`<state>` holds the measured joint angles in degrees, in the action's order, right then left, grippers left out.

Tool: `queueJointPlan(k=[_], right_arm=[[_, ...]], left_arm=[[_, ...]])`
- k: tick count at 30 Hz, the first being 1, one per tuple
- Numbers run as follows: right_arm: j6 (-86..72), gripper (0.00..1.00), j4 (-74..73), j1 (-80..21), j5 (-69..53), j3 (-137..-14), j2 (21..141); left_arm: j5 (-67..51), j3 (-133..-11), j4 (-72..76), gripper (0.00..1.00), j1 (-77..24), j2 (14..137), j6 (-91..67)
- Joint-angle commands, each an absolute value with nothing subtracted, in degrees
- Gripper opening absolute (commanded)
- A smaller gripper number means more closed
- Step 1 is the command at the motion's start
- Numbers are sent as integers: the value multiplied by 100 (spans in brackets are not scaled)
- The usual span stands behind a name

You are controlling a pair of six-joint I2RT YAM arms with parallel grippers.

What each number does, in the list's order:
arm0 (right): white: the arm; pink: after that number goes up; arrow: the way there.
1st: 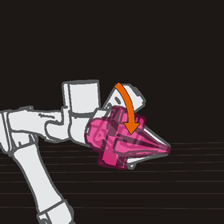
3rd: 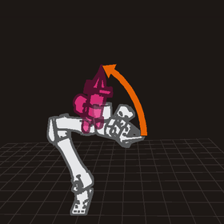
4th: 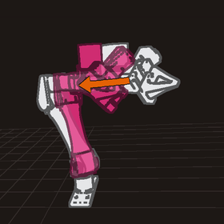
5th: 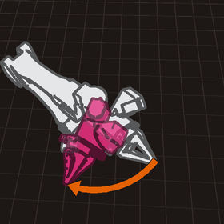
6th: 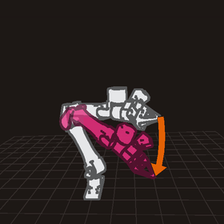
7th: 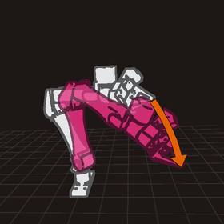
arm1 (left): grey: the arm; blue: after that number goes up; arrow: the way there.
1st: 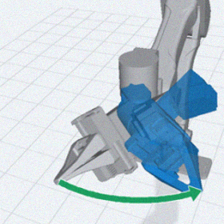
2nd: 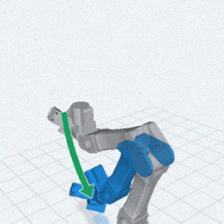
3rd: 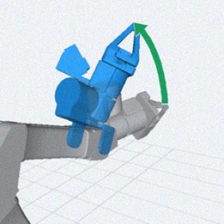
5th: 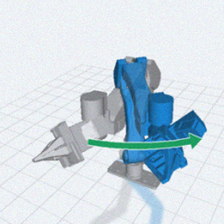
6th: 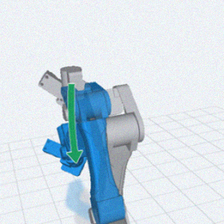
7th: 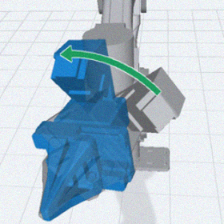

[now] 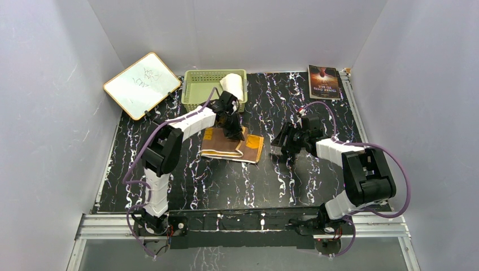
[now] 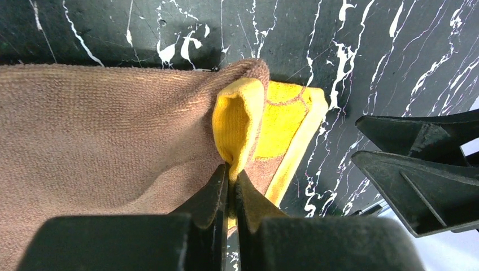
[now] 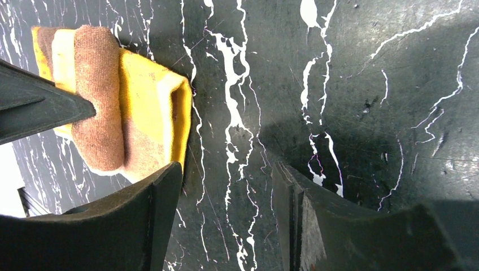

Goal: Roll the towels
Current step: Fold the towel at the center of the board.

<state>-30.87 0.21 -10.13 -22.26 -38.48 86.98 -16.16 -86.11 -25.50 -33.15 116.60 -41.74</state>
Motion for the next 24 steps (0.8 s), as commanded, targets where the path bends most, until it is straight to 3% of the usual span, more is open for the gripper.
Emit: queueJointPlan(k=[1, 24], right_arm=[[-3006, 59, 264, -1044, -2237, -4025, 8746], [-2995, 59, 270, -1045, -2241, -3990, 8792]], left_arm=[[-1731, -8780, -2670, 0, -3429, 11266, -4220], [-1416, -8762, -3067, 0, -3768, 10563, -4134]])
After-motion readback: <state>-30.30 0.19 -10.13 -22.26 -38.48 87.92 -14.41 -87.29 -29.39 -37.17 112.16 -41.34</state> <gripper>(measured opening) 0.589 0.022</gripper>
